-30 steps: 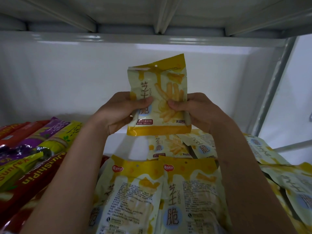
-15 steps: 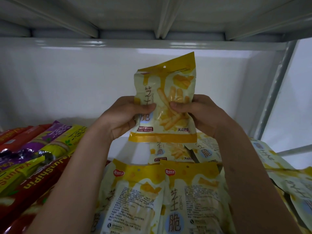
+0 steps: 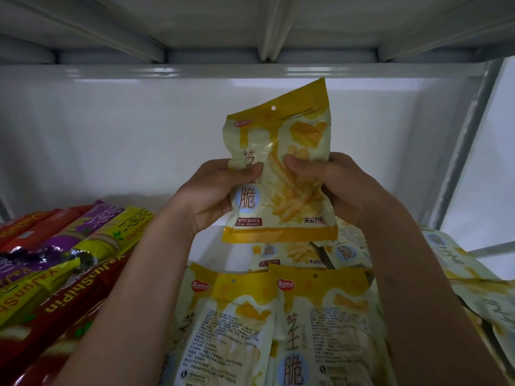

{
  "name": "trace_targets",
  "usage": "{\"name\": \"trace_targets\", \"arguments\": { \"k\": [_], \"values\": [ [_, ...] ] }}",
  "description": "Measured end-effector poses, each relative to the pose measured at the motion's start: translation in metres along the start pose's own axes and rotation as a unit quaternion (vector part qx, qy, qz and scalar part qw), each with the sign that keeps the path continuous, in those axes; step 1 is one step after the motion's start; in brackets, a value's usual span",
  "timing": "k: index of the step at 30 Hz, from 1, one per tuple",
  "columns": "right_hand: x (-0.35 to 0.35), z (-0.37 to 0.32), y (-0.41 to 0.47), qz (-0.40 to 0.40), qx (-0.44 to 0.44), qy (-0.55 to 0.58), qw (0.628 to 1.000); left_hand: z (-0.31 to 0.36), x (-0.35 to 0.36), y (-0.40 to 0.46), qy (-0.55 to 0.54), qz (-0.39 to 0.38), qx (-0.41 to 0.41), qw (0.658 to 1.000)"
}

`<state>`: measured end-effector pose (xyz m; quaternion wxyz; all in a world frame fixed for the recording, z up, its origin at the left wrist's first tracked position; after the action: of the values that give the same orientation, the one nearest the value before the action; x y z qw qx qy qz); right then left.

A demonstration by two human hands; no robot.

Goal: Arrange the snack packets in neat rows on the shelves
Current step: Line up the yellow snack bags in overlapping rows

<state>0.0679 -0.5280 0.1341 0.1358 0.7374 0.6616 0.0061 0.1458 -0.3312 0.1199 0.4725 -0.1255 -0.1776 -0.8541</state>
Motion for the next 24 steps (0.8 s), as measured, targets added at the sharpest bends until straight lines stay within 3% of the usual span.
{"name": "trace_targets", "arguments": {
  "k": [7, 13, 24],
  "values": [
    [0.0, 0.003, 0.003, 0.031, -0.012, 0.005, 0.999, 0.004, 0.004, -0.006, 0.004, -0.022, -0.036, 0.999],
    [0.001, 0.003, 0.003, -0.009, -0.009, -0.002, 1.0, 0.006, 0.001, -0.002, -0.023, 0.02, 0.045, 0.999],
    [0.009, 0.002, 0.004, 0.02, -0.029, 0.026, 0.999, 0.01, 0.002, -0.002, -0.056, 0.058, 0.065, 0.995]
  ]
}}
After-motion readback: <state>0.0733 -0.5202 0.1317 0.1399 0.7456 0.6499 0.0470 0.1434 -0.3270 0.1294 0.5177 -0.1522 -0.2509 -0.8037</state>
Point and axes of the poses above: each hand's wrist, its own y-axis towards the middle knuckle, its own x-axis out of the palm, z = x × y, the point moved 1 cm from there along y, towards the middle knuckle, and after that the axes turned 13 degrees about -y, right-handed, at the moved point
